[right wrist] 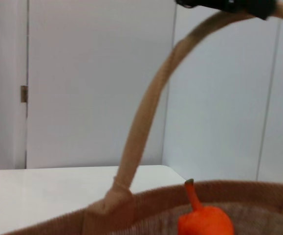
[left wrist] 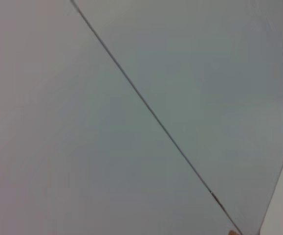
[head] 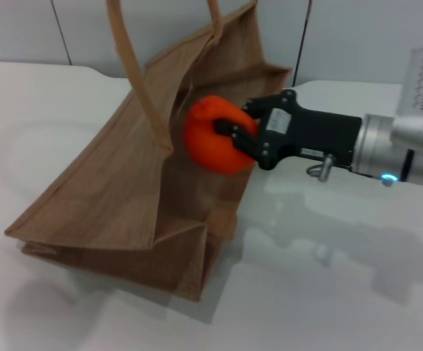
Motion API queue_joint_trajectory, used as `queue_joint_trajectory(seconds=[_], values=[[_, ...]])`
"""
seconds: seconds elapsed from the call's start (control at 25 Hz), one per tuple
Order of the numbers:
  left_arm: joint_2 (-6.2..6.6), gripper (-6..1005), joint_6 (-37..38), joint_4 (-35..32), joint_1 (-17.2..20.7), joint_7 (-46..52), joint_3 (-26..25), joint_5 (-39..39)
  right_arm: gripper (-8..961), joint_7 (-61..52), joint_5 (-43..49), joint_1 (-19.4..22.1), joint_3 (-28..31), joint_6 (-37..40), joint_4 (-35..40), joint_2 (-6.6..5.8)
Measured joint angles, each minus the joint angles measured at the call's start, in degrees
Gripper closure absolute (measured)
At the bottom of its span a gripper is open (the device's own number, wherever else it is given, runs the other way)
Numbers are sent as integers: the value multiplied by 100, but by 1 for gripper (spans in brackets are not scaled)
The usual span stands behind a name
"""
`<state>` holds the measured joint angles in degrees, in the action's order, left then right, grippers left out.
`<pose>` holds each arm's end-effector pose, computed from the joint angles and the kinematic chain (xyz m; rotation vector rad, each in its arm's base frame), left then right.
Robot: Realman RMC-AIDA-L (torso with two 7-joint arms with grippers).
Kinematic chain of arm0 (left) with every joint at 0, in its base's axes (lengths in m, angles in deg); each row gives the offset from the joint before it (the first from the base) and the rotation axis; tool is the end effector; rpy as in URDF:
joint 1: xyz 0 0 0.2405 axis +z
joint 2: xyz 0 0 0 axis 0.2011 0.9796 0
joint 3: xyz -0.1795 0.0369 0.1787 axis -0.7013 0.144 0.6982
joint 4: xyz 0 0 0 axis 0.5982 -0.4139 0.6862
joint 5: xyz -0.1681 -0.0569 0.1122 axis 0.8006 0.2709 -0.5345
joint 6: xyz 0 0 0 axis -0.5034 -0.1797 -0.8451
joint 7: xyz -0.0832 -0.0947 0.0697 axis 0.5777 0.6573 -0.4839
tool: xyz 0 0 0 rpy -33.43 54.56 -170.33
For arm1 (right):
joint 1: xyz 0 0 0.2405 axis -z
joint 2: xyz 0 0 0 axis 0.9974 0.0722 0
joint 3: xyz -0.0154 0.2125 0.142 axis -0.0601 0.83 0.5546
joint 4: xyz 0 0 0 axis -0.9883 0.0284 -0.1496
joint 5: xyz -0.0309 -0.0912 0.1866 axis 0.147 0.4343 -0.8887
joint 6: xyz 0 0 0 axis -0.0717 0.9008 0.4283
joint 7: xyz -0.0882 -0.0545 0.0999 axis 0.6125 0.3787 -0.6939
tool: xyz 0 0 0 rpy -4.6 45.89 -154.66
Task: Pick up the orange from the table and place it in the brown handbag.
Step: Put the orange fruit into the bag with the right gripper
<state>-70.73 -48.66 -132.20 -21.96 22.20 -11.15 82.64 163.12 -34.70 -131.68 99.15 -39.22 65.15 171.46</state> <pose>-0.0665 0.3817 0.1461 -2.2466 0.0901 -0.1286 0.1654 0.3850 -0.0657 -2.6778 0.0505 0.8424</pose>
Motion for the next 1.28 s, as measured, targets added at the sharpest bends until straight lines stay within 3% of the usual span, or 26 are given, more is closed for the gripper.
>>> queue_joint_trajectory(seconds=[0.4,0.88,1.28], values=[[0,870,256,-9,-102,190,587,10,809,131,223,-304,-109,710,69,63],[-10,870,284,-13,-265,320,790,17,893,148,152,-485,-311,1344,96,138],[-8,870,395,10,-237,324,850,-1,692,161,7,-489,-345,1502,125,174]])
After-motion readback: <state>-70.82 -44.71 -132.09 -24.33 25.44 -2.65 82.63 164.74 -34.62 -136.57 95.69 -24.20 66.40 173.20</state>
